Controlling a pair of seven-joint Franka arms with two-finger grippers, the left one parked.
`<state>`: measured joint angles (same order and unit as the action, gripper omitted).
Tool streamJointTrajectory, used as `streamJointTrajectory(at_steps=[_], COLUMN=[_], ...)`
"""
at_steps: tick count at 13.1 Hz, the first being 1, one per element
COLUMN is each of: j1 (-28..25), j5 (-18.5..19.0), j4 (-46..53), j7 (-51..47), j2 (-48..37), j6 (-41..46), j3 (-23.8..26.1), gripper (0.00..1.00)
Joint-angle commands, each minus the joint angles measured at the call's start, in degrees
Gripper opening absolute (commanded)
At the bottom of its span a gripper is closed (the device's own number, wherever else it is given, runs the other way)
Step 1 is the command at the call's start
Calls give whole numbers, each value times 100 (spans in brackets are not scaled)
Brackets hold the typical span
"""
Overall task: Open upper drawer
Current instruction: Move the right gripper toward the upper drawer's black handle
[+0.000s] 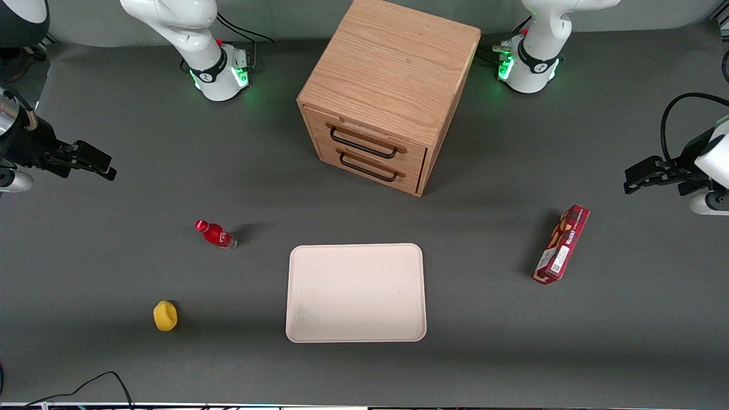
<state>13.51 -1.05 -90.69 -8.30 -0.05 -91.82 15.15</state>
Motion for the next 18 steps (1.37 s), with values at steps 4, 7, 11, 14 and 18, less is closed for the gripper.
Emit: streamJointTrajectory(at_steps=[4, 7, 11, 14, 18], j1=[-59, -383, -622, -797, -956], j5=[-27, -44, -106, -106, -123], j4=[-19, 16, 524, 693, 719], j7=[-145, 11, 768, 908, 2109], j2=[-92, 4, 714, 1181, 1848], j6=[24, -46, -64, -685, -1346], j3=[5, 102, 1101, 1840, 2289], gripper=[100, 100, 100, 100, 100])
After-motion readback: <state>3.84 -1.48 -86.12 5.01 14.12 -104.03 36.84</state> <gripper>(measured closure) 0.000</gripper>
